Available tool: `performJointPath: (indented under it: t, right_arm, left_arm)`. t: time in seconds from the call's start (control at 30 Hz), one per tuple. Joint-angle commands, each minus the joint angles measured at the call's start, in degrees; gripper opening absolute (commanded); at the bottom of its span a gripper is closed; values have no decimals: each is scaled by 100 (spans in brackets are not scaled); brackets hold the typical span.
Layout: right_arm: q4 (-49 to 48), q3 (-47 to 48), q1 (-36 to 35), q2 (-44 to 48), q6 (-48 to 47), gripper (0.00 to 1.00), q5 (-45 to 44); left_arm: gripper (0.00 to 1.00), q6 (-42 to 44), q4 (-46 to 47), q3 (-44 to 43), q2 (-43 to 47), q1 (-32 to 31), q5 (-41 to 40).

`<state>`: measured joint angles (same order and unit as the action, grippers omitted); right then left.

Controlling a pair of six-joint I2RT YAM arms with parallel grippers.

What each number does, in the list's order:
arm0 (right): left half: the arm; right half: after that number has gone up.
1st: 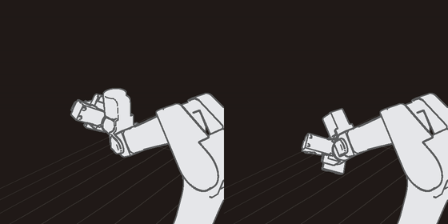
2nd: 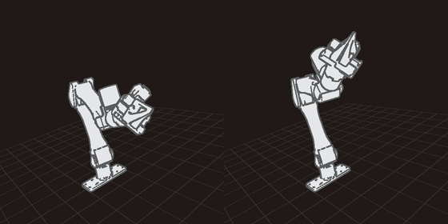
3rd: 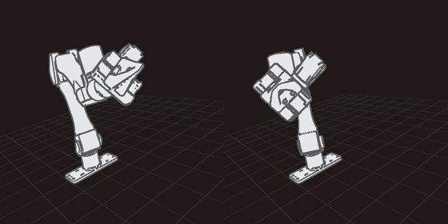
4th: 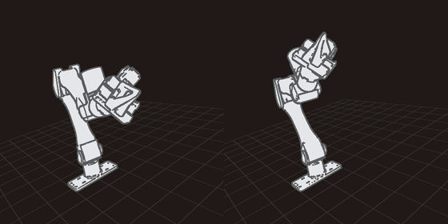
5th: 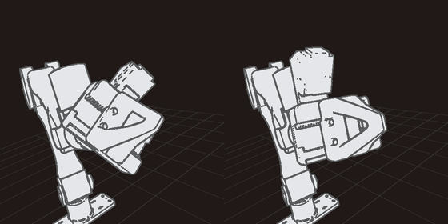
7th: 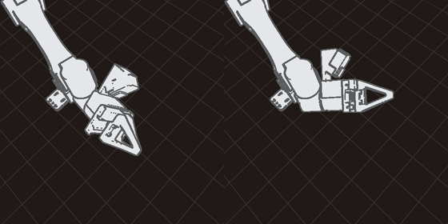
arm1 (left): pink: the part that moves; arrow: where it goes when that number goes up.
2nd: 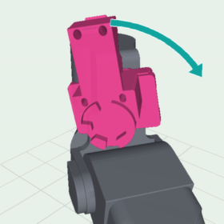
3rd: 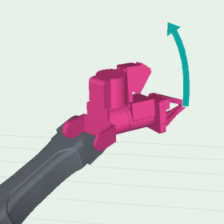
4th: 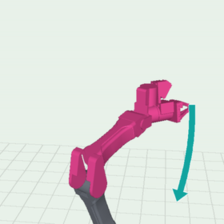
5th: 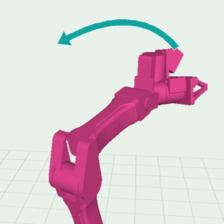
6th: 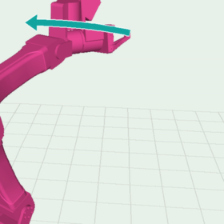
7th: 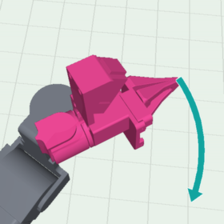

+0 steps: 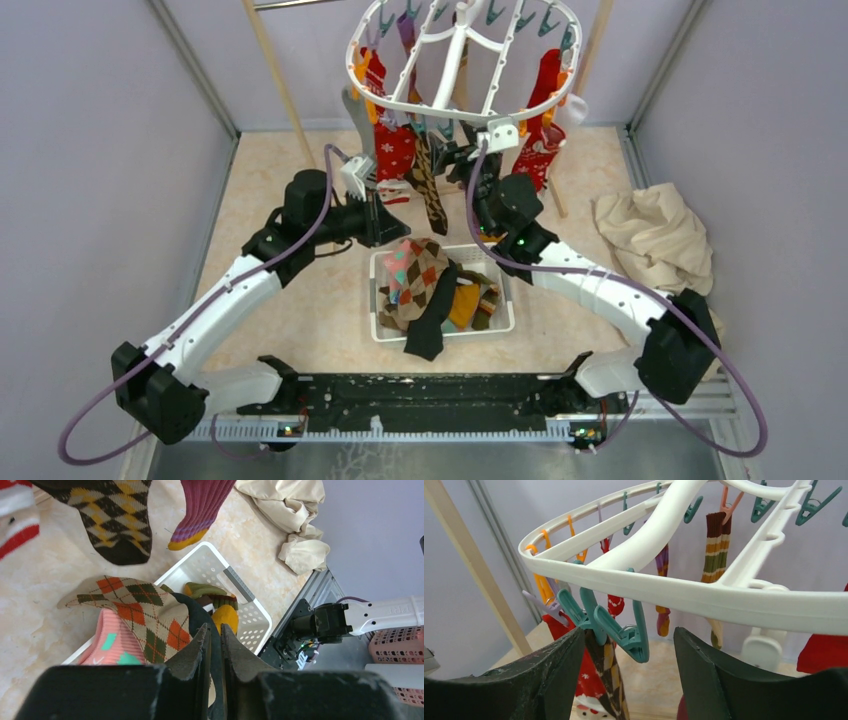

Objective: Remove the socks clipped to the hanger
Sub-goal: Remove the sock from the hanger, then adjust the sock at the bin.

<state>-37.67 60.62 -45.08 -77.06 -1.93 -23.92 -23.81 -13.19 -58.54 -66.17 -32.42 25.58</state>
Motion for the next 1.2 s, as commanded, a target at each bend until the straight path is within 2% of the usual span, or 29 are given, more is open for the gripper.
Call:
performJointPath:
  t: [0.0, 0.2, 0.27, 0.33, 0.43, 0.53, 0.6, 0.73, 1.17]
  right_arm:
    - [338, -161, 21, 585, 449, 67, 147]
    - [1393, -495, 17, 1186, 1006, 67, 475]
    - [1909, -562, 4, 1315, 1145, 66, 719]
    - [2344, -613, -59, 1417, 1254, 66, 890]
    - [3028, -606, -182, 1410, 1385, 66, 1060]
    - [3640, -509, -294, 1165, 1508, 66, 1321]
    - [3976, -426, -384, 888, 1541, 67, 1523]
    - [4332, -292, -513, 205, 1571, 67, 1830]
    - [3858, -329, -628, -1024, 1480, 70, 2288]
  left_arm:
    - [18, -70, -98, -47, 199, -35, 110]
    - [19, -87, -232, 53, 348, -31, -79]
    - [22, -88, -308, 54, 388, -32, -141]
    - [34, -88, -419, 49, 429, -30, -235]
    - [60, -88, -570, 28, 504, -34, -432]
    - [74, -82, -736, -9, 563, -29, -593]
    - [97, -73, -868, -46, 591, -30, -716]
    - [99, -109, -1074, -40, 717, -35, -894]
    - [99, -305, -1533, 560, 1528, -28, -1369]
